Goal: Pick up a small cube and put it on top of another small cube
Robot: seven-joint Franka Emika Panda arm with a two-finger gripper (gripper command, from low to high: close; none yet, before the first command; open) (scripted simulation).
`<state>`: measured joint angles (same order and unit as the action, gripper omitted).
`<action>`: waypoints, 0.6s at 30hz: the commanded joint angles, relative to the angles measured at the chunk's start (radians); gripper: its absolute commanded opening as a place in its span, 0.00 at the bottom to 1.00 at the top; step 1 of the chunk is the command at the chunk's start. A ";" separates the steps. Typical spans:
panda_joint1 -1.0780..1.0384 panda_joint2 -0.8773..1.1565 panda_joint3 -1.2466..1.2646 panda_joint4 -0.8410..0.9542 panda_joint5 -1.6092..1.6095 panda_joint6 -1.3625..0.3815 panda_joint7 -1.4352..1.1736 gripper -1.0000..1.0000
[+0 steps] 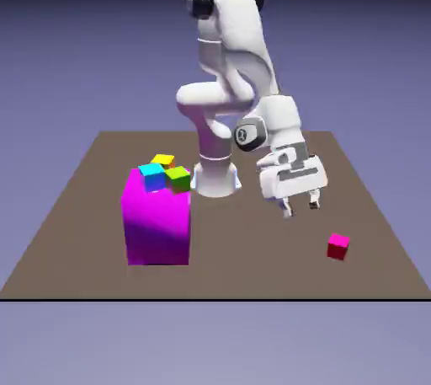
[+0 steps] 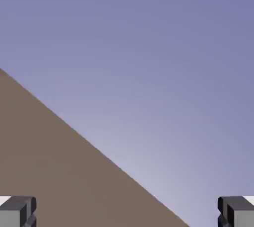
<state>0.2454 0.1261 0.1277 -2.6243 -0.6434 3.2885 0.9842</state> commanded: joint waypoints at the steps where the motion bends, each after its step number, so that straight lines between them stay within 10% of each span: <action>1: 0.012 0.036 0.007 0.010 -0.034 0.013 0.013 0.50; 16: 0.348 0.472 -0.159 0.175 -0.035 0.224 -0.026 0.50; 17: 0.348 0.472 -0.159 0.175 -0.035 0.224 -0.026 0.00; 18: 0.348 0.472 -0.159 0.175 -0.035 0.224 -0.026 0.00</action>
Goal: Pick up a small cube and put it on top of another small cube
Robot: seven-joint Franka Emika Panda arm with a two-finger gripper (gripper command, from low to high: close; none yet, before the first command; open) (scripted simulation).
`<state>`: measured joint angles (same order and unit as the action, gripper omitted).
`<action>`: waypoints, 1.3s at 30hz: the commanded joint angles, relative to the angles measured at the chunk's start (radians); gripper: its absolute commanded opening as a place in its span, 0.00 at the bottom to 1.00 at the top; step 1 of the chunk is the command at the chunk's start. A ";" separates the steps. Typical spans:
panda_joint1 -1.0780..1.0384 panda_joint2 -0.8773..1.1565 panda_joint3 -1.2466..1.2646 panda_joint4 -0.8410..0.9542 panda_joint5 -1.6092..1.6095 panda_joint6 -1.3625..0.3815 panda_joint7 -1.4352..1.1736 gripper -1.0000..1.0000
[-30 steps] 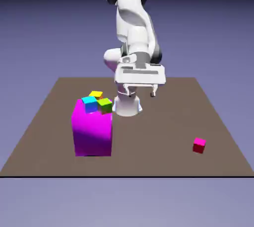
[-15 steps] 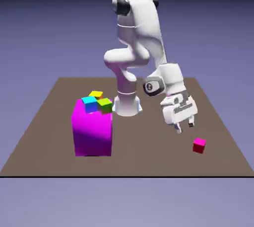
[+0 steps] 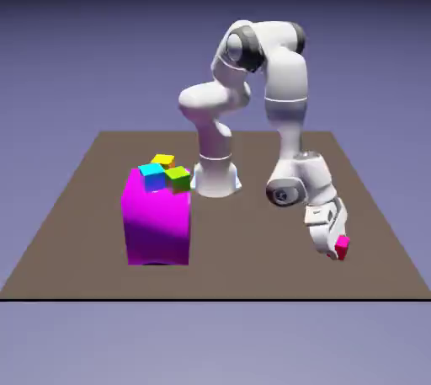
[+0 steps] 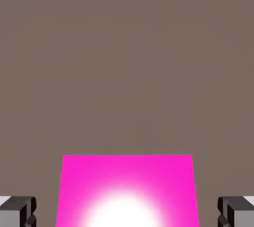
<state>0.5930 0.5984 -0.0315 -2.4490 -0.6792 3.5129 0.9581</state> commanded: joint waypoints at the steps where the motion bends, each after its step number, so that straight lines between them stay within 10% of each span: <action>1: -0.036 -0.030 0.028 -0.015 -0.027 -0.018 0.015 0.00; 39: -1.052 -1.370 0.365 -0.364 0.470 -1.184 0.795 0.00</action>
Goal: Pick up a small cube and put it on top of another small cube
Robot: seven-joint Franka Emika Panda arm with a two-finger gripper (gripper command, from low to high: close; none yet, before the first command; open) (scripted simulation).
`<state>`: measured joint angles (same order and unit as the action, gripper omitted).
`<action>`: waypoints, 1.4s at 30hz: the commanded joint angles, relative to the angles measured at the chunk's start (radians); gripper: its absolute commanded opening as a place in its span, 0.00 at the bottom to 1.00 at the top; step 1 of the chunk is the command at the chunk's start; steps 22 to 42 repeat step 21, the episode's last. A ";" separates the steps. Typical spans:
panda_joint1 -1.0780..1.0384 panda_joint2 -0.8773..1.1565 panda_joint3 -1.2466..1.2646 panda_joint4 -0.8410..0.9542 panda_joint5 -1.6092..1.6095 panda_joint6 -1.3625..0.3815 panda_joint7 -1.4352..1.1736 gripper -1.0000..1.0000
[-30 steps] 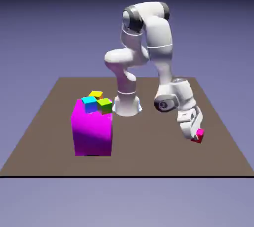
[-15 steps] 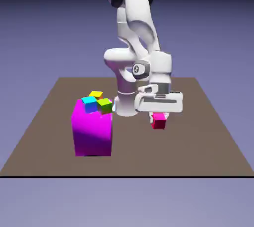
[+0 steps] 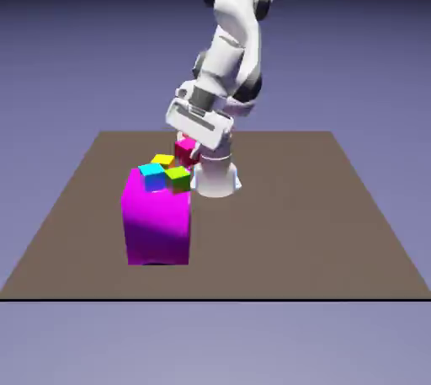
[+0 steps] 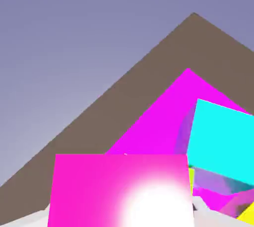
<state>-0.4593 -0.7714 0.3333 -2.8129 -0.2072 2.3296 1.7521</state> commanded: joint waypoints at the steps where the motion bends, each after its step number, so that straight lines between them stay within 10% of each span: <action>1: -0.025 -0.036 0.005 -0.008 0.019 -0.034 0.023 0.00; 7: -0.131 -0.191 0.027 -0.043 0.109 -0.176 0.115 0.00; 13: -0.193 -0.063 0.057 -0.151 0.077 0.068 0.152 0.00; 14: -0.193 -0.063 0.057 -0.151 0.077 0.068 0.152 1.00; 21: -0.131 -0.191 0.027 -0.043 0.109 -0.176 0.115 1.00; 42: -0.131 -0.191 0.027 -0.043 0.109 -0.176 0.115 1.00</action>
